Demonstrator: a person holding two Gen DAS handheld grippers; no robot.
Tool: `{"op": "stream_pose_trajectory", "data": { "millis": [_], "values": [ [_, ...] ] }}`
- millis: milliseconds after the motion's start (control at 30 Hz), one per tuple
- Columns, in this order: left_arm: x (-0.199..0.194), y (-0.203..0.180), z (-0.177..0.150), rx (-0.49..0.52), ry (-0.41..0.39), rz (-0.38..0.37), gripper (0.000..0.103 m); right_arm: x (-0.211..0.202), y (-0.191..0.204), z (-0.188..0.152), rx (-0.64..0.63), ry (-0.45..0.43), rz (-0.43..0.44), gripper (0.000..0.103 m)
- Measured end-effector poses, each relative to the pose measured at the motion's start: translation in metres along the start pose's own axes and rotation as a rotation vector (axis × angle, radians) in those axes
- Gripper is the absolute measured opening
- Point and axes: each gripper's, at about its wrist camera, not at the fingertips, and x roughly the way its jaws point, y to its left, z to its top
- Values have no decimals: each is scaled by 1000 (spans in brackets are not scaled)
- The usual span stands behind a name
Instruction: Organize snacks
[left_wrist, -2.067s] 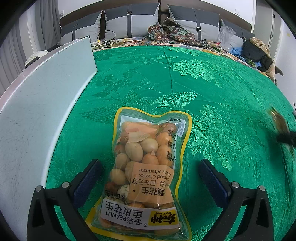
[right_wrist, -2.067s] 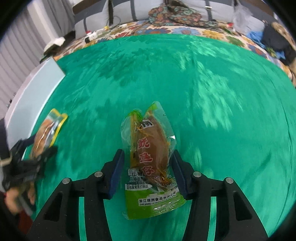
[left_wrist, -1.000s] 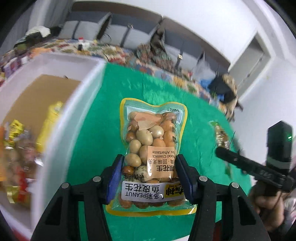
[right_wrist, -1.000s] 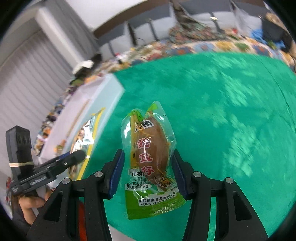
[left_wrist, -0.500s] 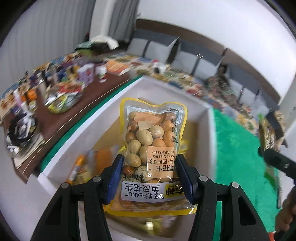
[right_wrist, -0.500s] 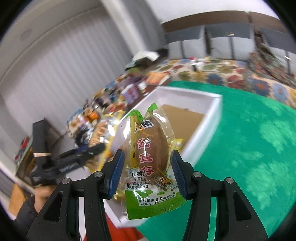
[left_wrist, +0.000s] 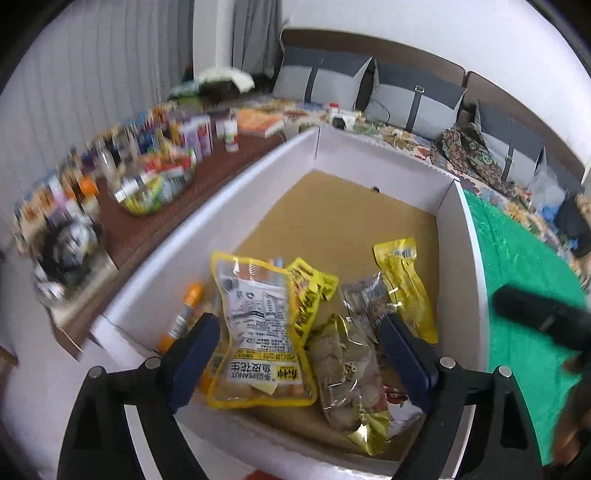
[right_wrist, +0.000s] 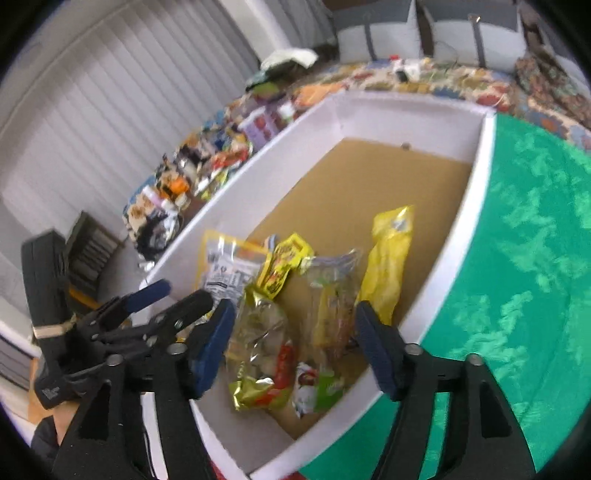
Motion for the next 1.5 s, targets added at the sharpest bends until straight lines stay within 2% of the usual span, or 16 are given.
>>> {"op": "stream_pose_trajectory", "data": {
  "millis": [67, 133, 267, 333, 433, 567, 700, 867, 1000, 1500],
  "values": [
    [-13, -10, 3, 43, -39, 63, 95, -22, 1, 5, -21, -54, -29, 85],
    [-28, -21, 7, 75, -84, 135, 102, -41, 6, 11, -56, -88, -66, 87],
    [-54, -32, 12, 67, -145, 247, 103, -69, 19, 16, -119, -117, -146, 87],
    [-64, -32, 12, 40, -169, 236, 103, -76, 24, 15, -131, -116, -171, 87],
    [-74, -28, 14, -18, -146, 183, 103, -84, 27, 9, -135, -91, -207, 87],
    [-77, -24, 14, -50, -124, 154, 103, -84, 33, 1, -142, -46, -242, 87],
    [-71, -22, 12, -56, -89, 172, 103, -83, 38, -3, -153, -28, -254, 87],
    [-73, -20, 9, -42, -91, 208, 103, -79, 45, -7, -184, -17, -273, 87],
    [-72, -13, 9, -56, -70, 181, 103, -74, 50, -9, -205, 1, -288, 87],
    [-67, -2, 5, -73, -36, 179, 103, -61, 63, -11, -240, 24, -296, 87]
  ]
}}
